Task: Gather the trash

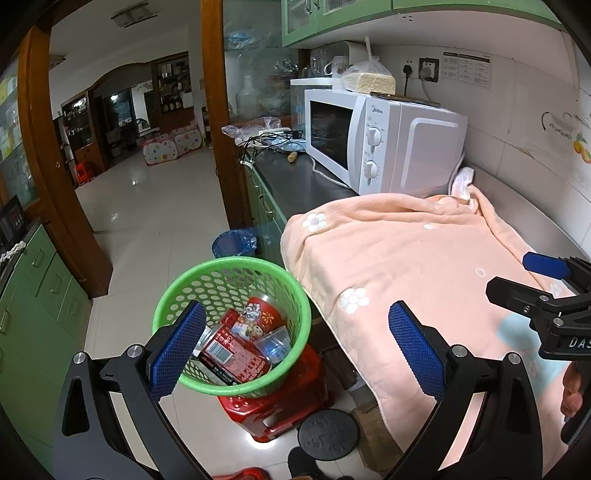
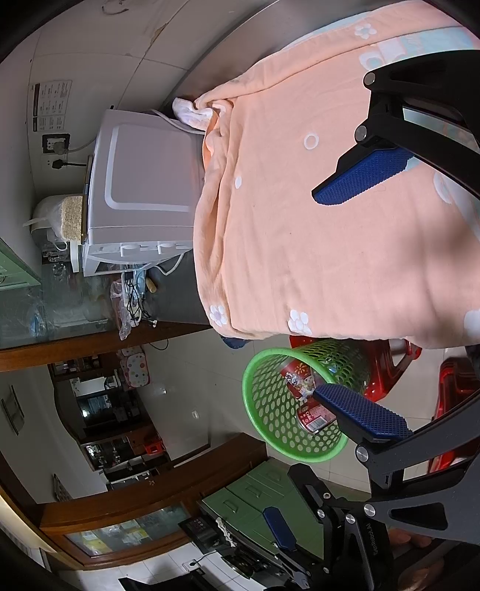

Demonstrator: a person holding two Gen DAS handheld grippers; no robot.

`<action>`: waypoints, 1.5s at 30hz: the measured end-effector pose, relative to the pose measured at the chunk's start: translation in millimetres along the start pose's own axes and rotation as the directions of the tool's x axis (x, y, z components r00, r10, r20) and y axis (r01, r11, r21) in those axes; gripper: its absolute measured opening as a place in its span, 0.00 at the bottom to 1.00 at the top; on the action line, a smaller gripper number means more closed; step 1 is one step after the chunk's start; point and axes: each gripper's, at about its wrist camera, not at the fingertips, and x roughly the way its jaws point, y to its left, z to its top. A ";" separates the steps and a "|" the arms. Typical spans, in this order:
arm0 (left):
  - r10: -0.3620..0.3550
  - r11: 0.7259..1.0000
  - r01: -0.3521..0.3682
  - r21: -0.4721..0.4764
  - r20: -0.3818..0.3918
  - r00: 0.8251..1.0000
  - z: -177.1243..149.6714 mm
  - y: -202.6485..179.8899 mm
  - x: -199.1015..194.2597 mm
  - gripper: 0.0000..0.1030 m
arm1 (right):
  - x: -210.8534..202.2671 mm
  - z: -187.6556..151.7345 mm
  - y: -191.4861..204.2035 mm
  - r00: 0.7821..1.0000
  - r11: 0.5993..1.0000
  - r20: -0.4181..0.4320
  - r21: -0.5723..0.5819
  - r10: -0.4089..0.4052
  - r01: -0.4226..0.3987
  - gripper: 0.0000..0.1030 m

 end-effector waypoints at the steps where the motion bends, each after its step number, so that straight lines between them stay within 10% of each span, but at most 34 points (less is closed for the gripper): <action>1: 0.000 1.000 0.000 0.000 0.000 1.000 0.2 -0.6 0.0 0.95 | 0.1 0.1 0.2 1.000 1.000 0.000 -0.001 0.000 0.000 0.91; 45: 0.026 1.000 -0.025 -0.009 0.019 1.000 5.4 1.7 -4.4 0.95 | -0.4 0.9 6.4 1.000 1.000 0.002 -0.007 0.006 -0.006 0.92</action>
